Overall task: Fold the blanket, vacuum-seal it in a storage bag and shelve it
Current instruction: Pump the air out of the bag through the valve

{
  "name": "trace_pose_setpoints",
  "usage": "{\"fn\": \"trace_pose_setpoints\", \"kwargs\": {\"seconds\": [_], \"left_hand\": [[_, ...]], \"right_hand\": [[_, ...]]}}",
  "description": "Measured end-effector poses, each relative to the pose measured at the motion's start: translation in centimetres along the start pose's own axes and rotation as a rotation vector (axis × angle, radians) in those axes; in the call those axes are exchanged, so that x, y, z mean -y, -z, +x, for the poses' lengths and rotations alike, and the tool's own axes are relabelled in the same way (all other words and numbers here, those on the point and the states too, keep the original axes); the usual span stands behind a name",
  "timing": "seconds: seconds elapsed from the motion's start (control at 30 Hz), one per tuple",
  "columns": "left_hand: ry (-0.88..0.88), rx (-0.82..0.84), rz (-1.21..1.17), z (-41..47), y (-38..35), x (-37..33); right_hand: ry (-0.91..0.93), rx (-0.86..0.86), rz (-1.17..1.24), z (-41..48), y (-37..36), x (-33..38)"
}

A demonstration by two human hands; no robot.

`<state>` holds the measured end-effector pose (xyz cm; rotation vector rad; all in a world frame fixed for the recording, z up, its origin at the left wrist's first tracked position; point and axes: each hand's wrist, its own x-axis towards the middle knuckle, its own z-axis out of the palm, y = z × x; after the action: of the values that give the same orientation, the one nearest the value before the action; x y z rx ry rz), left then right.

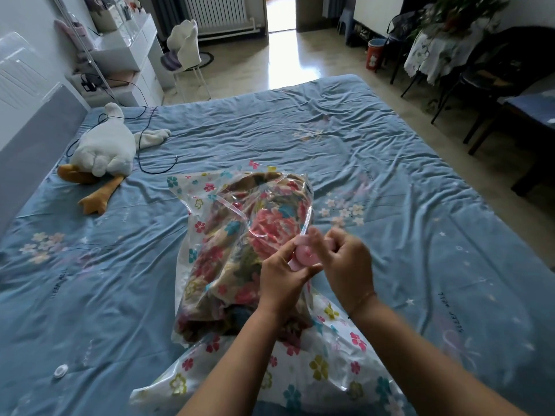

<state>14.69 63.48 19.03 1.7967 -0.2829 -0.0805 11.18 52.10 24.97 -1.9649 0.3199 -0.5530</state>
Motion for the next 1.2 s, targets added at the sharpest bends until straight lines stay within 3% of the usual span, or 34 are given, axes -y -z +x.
{"fn": "trace_pose_setpoints", "kwargs": {"seconds": [0.1, 0.23, 0.3, 0.37, 0.47, 0.53, 0.73, 0.8, 0.9, 0.97, 1.13, 1.2], "left_hand": [[-0.003, 0.002, -0.018, -0.1, 0.1, -0.4], [-0.004, -0.004, 0.001, 0.4, 0.2, -0.3], [0.002, -0.003, 0.000, 0.4, 0.2, 0.0], [0.004, -0.008, -0.008, 0.3, 0.1, 0.1], [0.004, 0.017, -0.014, 0.1, 0.1, -0.1], [0.004, 0.019, -0.022, -0.1, 0.2, -0.4], [0.002, -0.005, 0.015, 0.5, 0.3, -0.1], [0.012, 0.000, 0.013, 0.5, 0.3, 0.2], [0.013, 0.002, 0.013, 0.3, 0.2, 0.2], [0.010, 0.006, 0.004, 0.0, 0.2, 0.0], [0.004, -0.001, 0.013, 0.4, 0.3, 0.0], [0.014, -0.007, 0.011, 0.3, 0.3, 0.1]], "right_hand": [[-0.051, 0.022, -0.062, 0.3, 0.0, -0.8], [0.168, -0.208, 0.302, 1.1, 2.1, 4.8], [0.239, -0.286, 0.363, 1.2, 2.4, 5.9], [0.188, -0.227, 0.275, 0.8, 1.4, 4.2], [-0.001, -0.031, -0.045, 0.3, -0.3, -0.1], [-0.023, -0.019, -0.108, 0.2, -0.4, -0.8], [0.240, -0.283, 0.364, 1.4, 2.2, 6.1], [0.216, -0.221, 0.296, 1.2, 1.3, 4.9], [0.018, 0.002, -0.027, 0.4, -0.1, 0.3], [-0.058, 0.053, -0.147, 0.1, -0.4, -1.0], [0.167, -0.177, 0.320, 1.1, 2.1, 5.0], [0.244, -0.239, 0.377, 1.3, 2.3, 6.1]]}}
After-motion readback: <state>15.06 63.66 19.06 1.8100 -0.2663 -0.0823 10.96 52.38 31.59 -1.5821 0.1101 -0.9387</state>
